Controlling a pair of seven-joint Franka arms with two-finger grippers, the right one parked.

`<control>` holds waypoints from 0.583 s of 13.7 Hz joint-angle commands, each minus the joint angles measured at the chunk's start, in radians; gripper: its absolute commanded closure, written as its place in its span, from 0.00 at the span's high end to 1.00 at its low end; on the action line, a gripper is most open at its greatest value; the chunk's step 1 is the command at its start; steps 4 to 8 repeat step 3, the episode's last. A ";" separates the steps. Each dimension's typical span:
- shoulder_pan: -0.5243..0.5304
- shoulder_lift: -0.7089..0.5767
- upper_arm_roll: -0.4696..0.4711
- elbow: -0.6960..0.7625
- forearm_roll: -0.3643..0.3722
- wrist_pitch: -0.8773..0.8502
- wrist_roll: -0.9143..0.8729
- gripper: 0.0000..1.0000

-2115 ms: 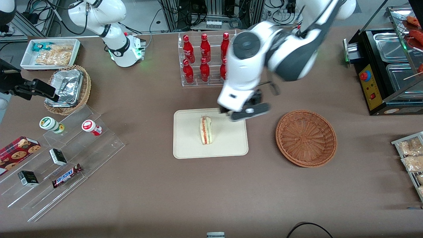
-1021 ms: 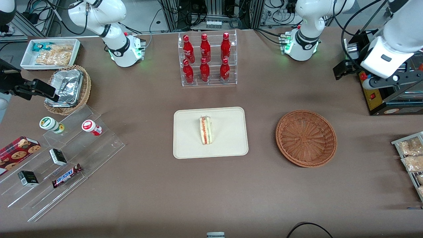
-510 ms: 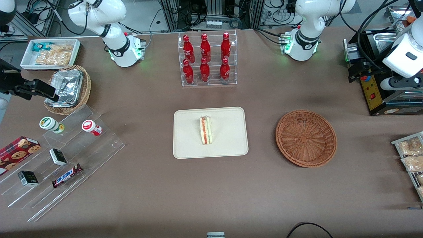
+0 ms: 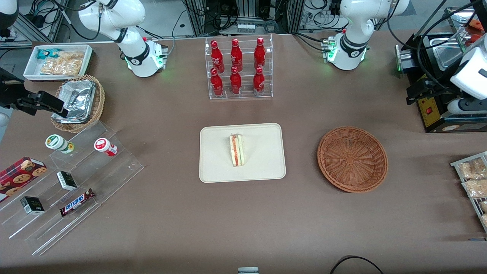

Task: Place sandwich from basket to tray

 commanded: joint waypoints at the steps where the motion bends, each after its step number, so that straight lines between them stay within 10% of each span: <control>1: -0.003 -0.003 0.007 0.017 0.007 -0.012 0.010 1.00; 8: -0.003 -0.006 0.011 0.017 0.007 -0.014 0.011 1.00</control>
